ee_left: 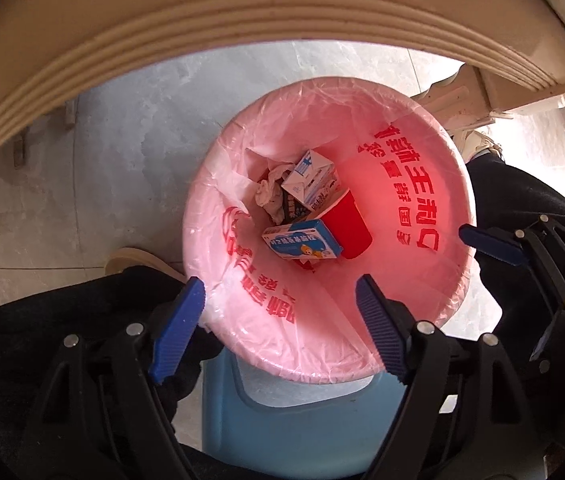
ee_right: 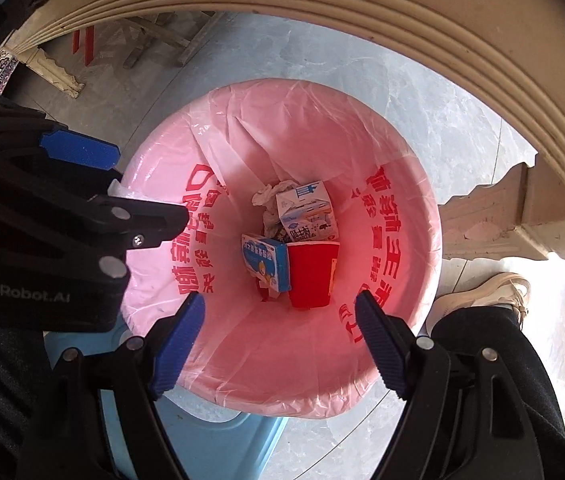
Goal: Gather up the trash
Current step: 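Raise both tools back toward the remaining white box on the table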
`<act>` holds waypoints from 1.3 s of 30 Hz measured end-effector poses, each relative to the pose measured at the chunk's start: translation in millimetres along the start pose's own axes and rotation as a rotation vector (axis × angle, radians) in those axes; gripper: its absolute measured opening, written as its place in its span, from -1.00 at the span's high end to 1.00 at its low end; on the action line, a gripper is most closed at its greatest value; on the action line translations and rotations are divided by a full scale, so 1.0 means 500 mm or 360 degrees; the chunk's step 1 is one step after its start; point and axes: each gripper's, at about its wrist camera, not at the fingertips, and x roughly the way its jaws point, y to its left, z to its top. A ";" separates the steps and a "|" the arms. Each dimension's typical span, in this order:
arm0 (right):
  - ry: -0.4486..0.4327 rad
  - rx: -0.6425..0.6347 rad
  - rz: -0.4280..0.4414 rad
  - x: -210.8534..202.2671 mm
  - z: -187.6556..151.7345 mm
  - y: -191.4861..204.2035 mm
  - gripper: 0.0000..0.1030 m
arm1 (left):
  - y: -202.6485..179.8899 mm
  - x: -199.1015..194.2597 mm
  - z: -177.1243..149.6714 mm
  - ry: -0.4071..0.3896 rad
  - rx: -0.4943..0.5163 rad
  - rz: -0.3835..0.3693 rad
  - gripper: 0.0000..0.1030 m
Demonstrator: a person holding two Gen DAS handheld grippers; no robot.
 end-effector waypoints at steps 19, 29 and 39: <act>-0.0911 -0.0711 0.0024 -0.785 0.149 0.033 -0.86 | 0.102 -0.744 0.093 -0.0624 0.0012 0.0164 -0.65; -0.1037 -0.0909 0.0019 -0.889 0.324 -0.041 -0.86 | 0.117 -0.795 0.271 -0.0617 -0.0072 0.0236 -0.68; -0.0822 -0.0962 0.0102 -0.745 0.444 -0.095 -0.86 | 0.143 -0.627 0.386 -0.0388 -0.0106 0.0183 -0.68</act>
